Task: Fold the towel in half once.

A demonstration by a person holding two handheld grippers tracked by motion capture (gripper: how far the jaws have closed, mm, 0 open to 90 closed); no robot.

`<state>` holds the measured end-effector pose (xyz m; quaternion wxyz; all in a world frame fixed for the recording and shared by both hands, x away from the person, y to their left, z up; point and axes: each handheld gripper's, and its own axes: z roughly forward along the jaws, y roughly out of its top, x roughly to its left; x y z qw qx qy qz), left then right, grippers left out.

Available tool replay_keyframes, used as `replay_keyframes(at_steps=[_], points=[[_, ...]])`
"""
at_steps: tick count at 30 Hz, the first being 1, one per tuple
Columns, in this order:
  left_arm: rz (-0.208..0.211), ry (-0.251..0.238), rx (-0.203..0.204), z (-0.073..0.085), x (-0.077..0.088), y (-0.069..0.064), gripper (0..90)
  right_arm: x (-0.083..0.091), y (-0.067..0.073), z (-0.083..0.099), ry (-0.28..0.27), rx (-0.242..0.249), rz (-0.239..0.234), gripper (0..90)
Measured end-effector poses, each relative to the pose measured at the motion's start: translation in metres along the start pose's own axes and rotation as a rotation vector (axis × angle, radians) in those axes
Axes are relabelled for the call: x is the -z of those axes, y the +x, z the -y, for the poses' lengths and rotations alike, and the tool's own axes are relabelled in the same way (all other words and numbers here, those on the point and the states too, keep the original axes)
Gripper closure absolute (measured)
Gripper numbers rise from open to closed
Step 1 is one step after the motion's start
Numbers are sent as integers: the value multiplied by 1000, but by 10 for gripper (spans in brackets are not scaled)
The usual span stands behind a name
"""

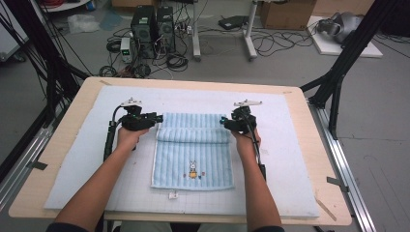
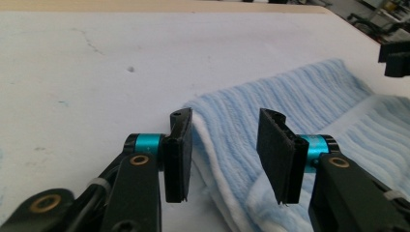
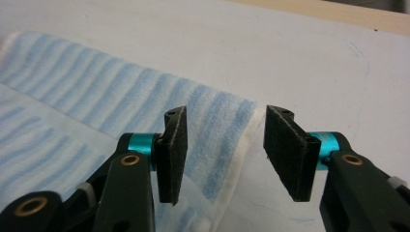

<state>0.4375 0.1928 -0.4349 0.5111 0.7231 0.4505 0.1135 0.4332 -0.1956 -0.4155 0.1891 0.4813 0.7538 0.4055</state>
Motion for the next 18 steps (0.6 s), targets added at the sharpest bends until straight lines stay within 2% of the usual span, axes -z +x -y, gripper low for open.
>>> replay_keyframes(at_steps=[5, 8, 10, 15, 16, 18], points=[[36, 30, -50, 0, 0, -9, 547, 12, -1, 3, 1, 26, -39, 505], [27, 81, -93, 3, -4, -16, 547, 16, -5, 6, 12, 33, -48, 542], [21, 66, -111, 8, -5, -20, 576, 17, -7, 8, 16, 28, -62, 569], [20, 123, -107, 22, -10, -20, 588, 10, -2, 10, 64, 60, -108, 591], [14, 110, -117, 22, -8, -21, 590, 7, 0, 11, 76, 71, -114, 589], [15, 131, -136, 23, -8, -24, 649, 1, 2, 13, 114, 75, -117, 586]])
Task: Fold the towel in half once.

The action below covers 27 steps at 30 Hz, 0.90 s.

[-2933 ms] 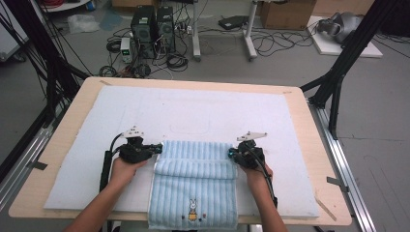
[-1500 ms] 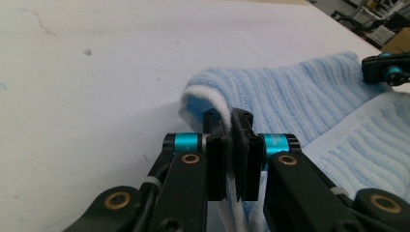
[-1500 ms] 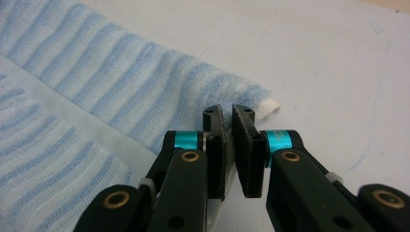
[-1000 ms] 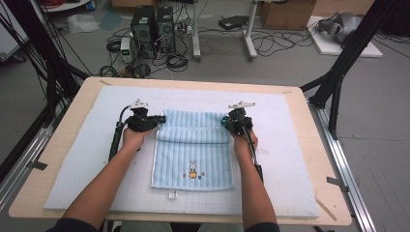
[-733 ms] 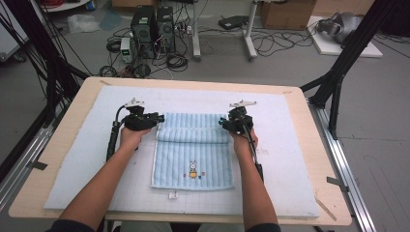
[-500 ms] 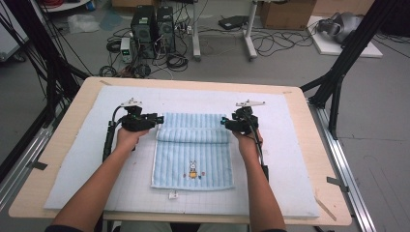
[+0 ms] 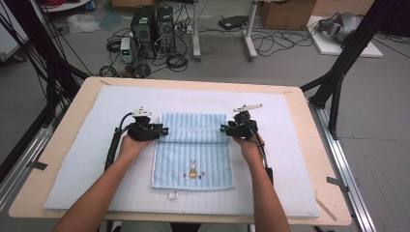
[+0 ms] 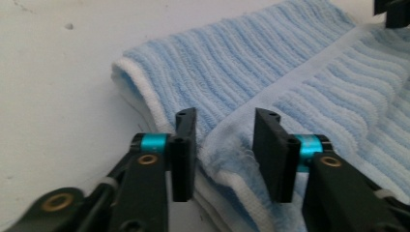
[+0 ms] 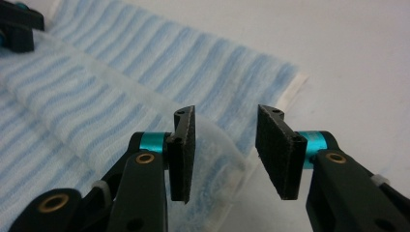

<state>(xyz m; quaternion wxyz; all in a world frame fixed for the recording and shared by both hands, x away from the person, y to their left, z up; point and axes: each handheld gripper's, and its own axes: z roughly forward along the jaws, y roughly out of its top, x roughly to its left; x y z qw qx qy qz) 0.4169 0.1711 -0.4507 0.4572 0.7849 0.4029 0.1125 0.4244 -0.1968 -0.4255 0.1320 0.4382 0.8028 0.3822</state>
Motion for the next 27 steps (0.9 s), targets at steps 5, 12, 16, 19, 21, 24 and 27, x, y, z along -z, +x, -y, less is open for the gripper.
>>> replay_keyframes(at_steps=[5, 12, 16, 19, 21, 24, 27], points=[[10, -21, -50, 3, 6, -5, 827, -6, 0, 7, 50, 4, -19, 809], [39, -98, -58, 5, 22, -14, 828, 8, 8, 11, 18, 48, -13, 822], [63, -137, -58, 7, 34, -21, 827, 21, 13, 19, -5, 50, -22, 822], [72, -148, -63, 12, 41, -28, 828, 30, 18, 24, -14, 52, -26, 822], [78, -153, -65, 16, 47, -34, 828, 37, 24, 26, -27, 69, -19, 823], [93, -165, -53, 25, 57, -43, 828, 48, 32, 31, -49, 82, -18, 823], [103, -179, -45, 34, 66, -52, 828, 59, 39, 40, -61, 83, -20, 823]])
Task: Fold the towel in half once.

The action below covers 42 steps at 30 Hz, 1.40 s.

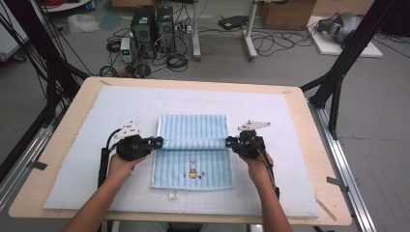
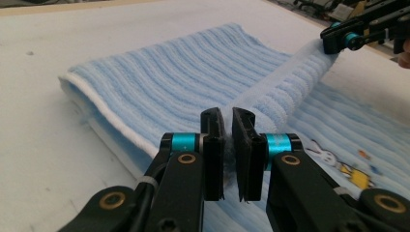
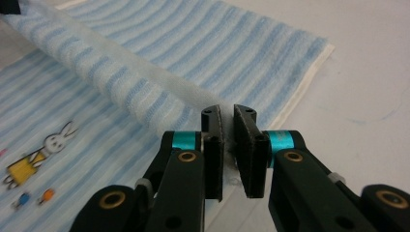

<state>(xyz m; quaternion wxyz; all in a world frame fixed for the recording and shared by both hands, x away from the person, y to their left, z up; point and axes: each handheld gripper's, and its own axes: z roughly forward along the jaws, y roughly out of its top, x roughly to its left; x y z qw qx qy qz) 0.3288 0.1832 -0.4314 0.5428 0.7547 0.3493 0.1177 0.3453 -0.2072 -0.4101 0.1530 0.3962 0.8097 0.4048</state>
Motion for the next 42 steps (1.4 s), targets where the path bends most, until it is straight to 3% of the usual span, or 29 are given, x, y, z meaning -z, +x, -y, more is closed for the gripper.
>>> replay_keyframes(at_steps=[8, 22, 24, 28, 32, 35, 42], points=[[20, -4, -17, 14, 22, -28, 827, 27, 27, 28, -27, 9, -10, 822], [48, 39, -28, 34, 40, -49, 822, 47, 50, 54, -40, 33, -31, 821], [49, 52, -10, 36, 40, -49, 789, 45, 54, 59, -18, 47, -29, 818], [59, 40, 39, 39, 43, -46, 617, 46, 56, 64, -8, 50, -47, 775], [27, 8, 68, 36, 48, -35, 610, 53, 50, 60, -66, -7, -61, 649], [7, -8, 80, 32, 50, -29, 608, 56, 46, 57, -112, -33, -53, 640], [-22, -16, 92, 24, 42, -18, 604, 33, 46, 53, -23, 21, -25, 643]])
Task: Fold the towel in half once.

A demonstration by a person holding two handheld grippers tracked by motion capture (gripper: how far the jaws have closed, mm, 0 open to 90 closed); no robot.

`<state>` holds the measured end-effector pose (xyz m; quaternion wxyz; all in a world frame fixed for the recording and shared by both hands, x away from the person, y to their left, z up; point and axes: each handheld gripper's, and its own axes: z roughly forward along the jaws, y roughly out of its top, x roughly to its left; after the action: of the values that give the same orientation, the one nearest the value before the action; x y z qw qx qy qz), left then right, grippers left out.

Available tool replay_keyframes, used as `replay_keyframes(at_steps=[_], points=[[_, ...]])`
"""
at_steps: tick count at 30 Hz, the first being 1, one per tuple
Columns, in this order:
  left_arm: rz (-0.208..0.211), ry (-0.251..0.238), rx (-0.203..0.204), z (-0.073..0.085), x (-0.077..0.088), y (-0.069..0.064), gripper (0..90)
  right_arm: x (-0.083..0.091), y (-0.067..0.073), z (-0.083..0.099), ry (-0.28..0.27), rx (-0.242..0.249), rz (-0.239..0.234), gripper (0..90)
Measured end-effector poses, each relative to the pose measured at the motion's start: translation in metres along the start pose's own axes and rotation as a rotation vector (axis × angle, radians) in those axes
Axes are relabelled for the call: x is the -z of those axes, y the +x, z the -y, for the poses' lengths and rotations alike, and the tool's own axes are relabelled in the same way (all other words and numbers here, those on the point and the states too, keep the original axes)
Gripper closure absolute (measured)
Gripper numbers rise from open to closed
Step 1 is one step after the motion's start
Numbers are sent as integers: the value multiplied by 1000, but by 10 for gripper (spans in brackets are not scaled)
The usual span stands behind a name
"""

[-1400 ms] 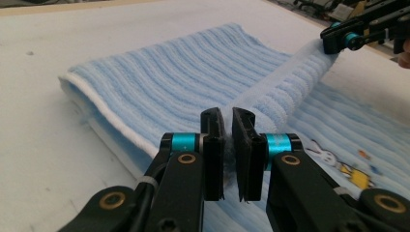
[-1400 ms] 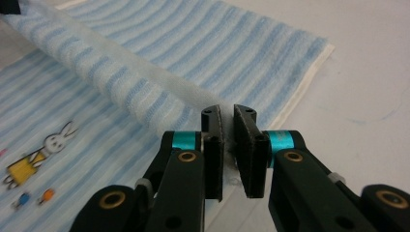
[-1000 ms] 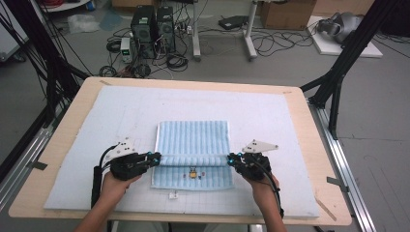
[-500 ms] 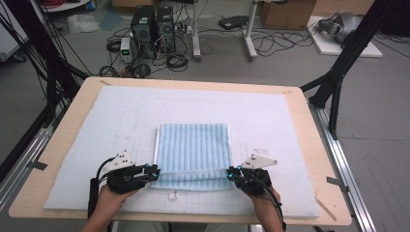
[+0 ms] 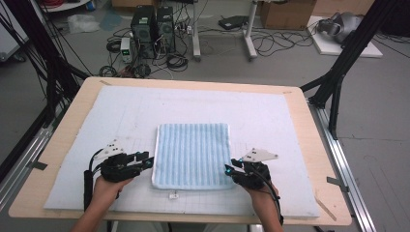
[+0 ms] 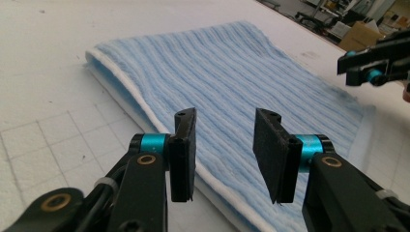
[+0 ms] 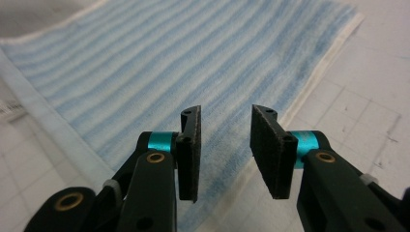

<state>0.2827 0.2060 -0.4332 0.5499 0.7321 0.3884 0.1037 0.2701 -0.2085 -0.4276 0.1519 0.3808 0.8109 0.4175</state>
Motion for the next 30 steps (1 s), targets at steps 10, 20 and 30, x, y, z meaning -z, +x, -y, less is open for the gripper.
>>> replay_keyframes(at_steps=[10, 20, 30], points=[[-39, 25, 10, -10, -19, 12, 588, -19, 9, 0, 136, 112, -3, 639], [-94, 46, 6, -34, -45, 33, 592, -30, -10, -25, 44, 77, -7, 617], [-123, 131, -4, -45, -88, 54, 732, -44, -33, -34, 11, 19, 2, 607]])
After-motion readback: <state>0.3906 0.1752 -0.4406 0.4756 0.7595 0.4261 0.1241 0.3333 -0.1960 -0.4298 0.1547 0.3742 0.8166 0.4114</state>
